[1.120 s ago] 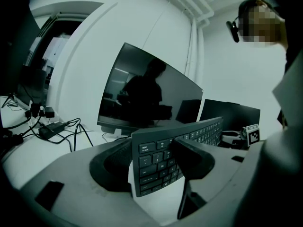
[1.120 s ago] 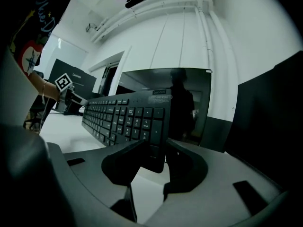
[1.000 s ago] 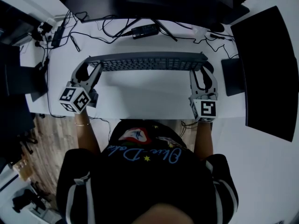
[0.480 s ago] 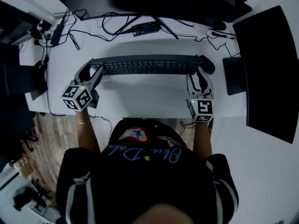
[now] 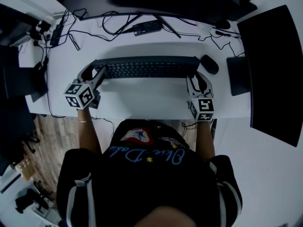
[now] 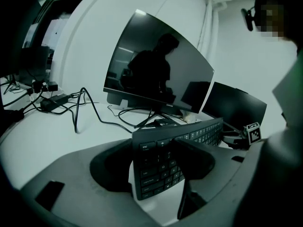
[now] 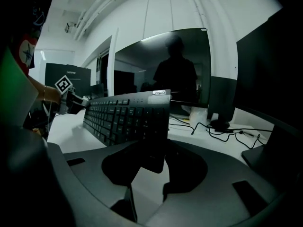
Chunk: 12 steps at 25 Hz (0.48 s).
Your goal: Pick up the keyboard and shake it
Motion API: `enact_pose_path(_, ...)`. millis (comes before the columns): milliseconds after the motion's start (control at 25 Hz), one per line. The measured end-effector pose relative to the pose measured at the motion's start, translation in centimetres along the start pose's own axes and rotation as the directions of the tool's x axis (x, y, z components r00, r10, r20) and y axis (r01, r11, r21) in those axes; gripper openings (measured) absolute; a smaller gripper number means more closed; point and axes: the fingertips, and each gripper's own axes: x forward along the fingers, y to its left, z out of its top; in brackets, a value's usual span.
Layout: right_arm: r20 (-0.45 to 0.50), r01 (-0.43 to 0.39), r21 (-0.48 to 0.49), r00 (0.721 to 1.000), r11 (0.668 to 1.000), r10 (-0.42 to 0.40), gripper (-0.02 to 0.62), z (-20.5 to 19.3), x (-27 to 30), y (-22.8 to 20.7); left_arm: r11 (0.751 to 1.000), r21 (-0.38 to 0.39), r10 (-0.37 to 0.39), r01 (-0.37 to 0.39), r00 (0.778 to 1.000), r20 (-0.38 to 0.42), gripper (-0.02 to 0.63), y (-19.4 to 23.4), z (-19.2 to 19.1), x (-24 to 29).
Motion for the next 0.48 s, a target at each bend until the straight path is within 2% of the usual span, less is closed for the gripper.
enact_pose_path(480,-0.103,-0.027,0.094,0.994,0.995,0.037,0.127,-2.8,1.9,-0.3,1.000,-0.019,0.008,-0.009,0.999,-0.035,0.253,1.1,0.1,2.5)
